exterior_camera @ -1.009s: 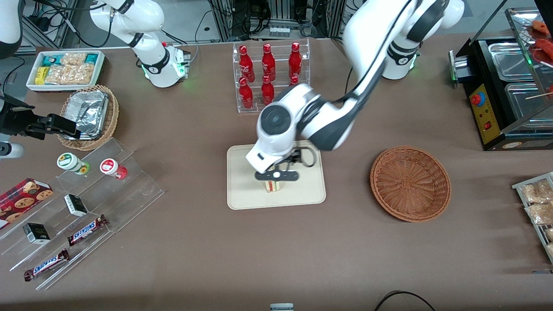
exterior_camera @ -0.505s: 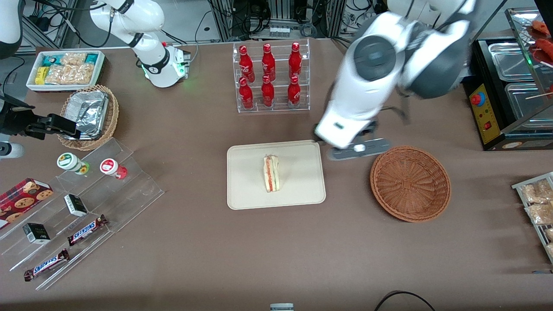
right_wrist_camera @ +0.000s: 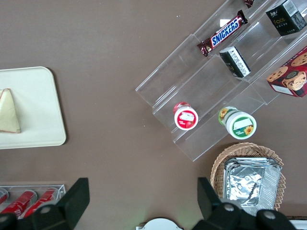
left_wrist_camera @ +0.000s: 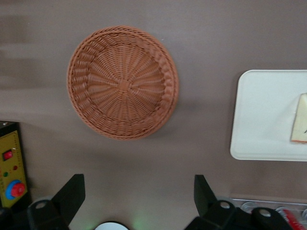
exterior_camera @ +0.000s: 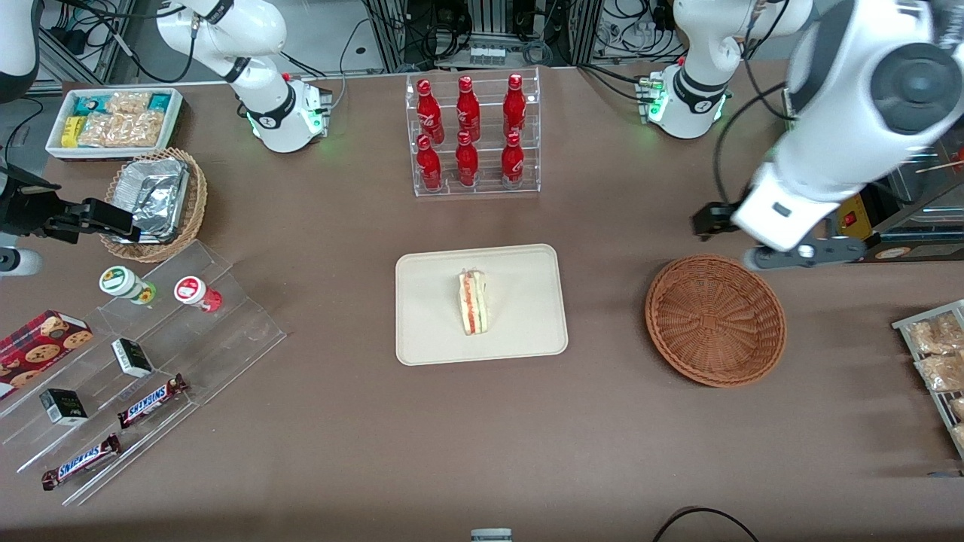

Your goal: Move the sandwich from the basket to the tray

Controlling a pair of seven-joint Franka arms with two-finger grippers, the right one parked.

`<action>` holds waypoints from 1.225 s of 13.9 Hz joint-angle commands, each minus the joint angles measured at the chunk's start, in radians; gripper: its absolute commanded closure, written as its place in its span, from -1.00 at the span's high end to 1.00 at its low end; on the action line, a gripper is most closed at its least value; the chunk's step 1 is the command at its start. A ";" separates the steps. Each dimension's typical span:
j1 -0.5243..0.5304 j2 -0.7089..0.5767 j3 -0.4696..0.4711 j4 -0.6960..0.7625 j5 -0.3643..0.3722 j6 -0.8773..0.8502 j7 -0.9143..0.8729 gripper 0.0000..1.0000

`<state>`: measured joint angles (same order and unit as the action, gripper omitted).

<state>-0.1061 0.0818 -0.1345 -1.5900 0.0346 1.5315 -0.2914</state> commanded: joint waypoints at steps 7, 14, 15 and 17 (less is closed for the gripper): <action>0.089 -0.152 -0.002 -0.180 -0.036 0.053 0.153 0.99; 0.034 -0.041 0.067 -0.026 -0.047 0.050 0.176 0.99; 0.031 -0.027 0.075 -0.001 -0.041 0.042 0.173 0.99; 0.031 -0.030 0.076 -0.002 -0.032 0.027 0.175 0.99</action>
<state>-0.0588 0.0257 -0.0764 -1.6396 0.0022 1.5910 -0.1298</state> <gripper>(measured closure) 0.000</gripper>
